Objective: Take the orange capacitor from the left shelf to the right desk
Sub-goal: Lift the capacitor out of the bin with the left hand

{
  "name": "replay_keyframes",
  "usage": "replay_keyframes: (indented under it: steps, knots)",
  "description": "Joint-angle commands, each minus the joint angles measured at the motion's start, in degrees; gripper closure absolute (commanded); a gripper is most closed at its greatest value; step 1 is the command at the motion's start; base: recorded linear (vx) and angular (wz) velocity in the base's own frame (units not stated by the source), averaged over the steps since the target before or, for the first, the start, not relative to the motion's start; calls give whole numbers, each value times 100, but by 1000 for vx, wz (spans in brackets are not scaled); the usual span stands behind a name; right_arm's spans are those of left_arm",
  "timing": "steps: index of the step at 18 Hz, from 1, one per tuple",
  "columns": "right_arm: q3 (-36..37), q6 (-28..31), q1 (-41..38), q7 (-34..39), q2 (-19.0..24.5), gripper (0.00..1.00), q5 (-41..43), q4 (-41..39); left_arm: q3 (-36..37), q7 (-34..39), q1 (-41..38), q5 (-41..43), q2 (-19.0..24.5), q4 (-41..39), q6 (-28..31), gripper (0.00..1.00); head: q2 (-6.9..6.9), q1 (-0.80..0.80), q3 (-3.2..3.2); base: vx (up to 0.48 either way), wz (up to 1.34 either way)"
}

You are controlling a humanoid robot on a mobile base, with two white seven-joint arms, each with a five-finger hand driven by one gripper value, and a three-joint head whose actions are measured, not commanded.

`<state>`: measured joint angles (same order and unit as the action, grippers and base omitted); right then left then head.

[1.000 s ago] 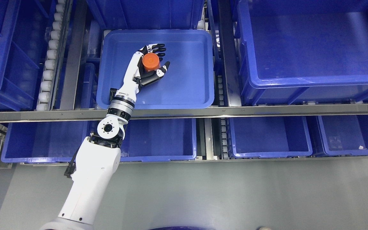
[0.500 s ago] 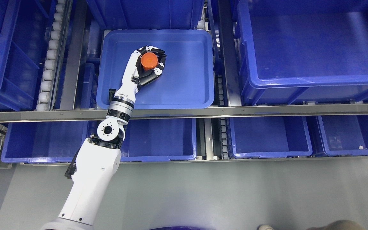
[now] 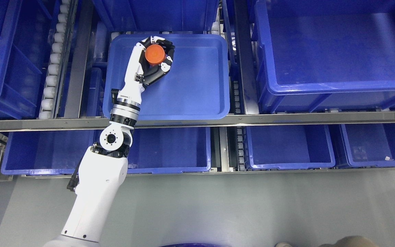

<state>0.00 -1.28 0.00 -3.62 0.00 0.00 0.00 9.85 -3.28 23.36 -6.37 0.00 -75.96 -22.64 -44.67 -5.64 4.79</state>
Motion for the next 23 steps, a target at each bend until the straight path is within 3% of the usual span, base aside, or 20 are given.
replay_keyframes:
  steps: [1,6,9,23]
  knots:
    - [97,5,-114,1,-100,0,-18,-100,-492,-49,-374,-250,100,-1219,-722,99,0,0,0,0,0]
    - [97,5,-114,1,-100,0,-18,-100,-1073,-102,-1472,-427,100,-2176,-1417,99,0,0,0,0,0]
    - [97,5,-114,1,-100,0,-18,-100,-1100,-111,-1772,-427,280,-2257,-2189,99,0,0,0,0,0]
    - [97,5,-114,1,-100,0,-18,-100,-1126,-111,-2098,-427,334,-2257,-2236,98,0,0,0,0,0]
